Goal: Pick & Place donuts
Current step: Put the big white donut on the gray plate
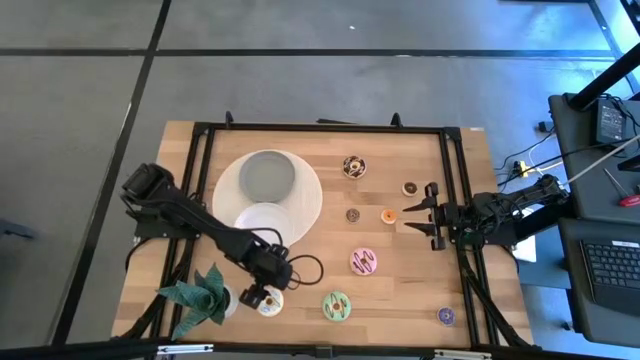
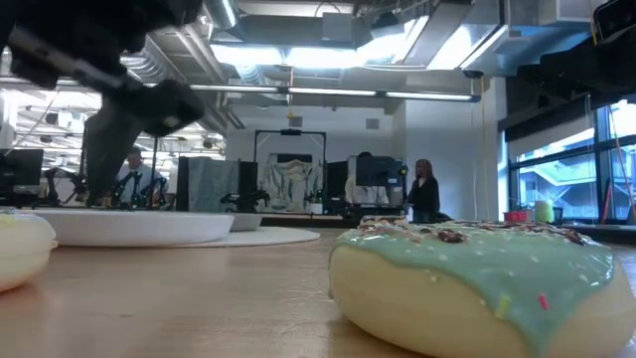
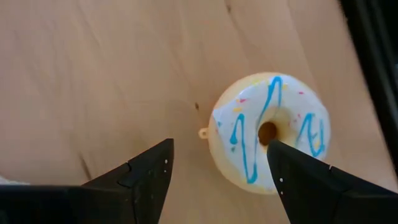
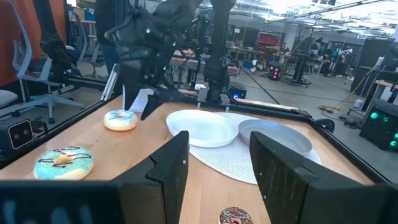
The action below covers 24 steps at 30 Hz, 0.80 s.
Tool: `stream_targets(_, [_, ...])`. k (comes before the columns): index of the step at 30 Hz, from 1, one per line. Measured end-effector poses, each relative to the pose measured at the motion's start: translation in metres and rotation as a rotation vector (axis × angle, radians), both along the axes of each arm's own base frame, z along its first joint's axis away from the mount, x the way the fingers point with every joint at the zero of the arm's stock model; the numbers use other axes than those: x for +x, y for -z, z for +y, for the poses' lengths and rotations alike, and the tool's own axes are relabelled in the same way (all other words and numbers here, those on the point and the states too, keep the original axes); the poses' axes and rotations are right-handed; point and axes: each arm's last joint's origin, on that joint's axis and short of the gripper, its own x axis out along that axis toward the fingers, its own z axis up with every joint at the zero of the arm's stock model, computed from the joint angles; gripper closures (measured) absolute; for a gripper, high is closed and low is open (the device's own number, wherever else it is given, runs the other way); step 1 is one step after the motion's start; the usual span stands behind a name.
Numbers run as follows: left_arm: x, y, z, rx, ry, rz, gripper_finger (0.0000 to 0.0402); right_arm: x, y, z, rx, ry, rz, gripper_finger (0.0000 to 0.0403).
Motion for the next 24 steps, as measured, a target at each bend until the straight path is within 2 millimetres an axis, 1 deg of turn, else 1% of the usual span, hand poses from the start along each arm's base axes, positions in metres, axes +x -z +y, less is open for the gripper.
stream_targets(8, [0.004,0.013,-0.008,-0.029,-0.036,0.018,0.0149,0.000,0.000,0.000,0.001,0.000,0.000,0.0231])
stream_targets(14, [0.005,0.029,-0.011,-0.001,-0.037,0.065,0.0153,0.000,0.000,0.000,0.001,0.000,0.000,0.0231])
stream_targets(18, [0.006,0.032,-0.012,0.000,-0.022,0.076,0.0169,0.000,0.000,0.000,0.001,0.000,0.000,0.0231])
stream_targets(24, [0.006,0.032,-0.012,0.000,-0.020,0.078,0.0212,0.000,0.000,0.000,0.001,0.000,0.000,0.0231])
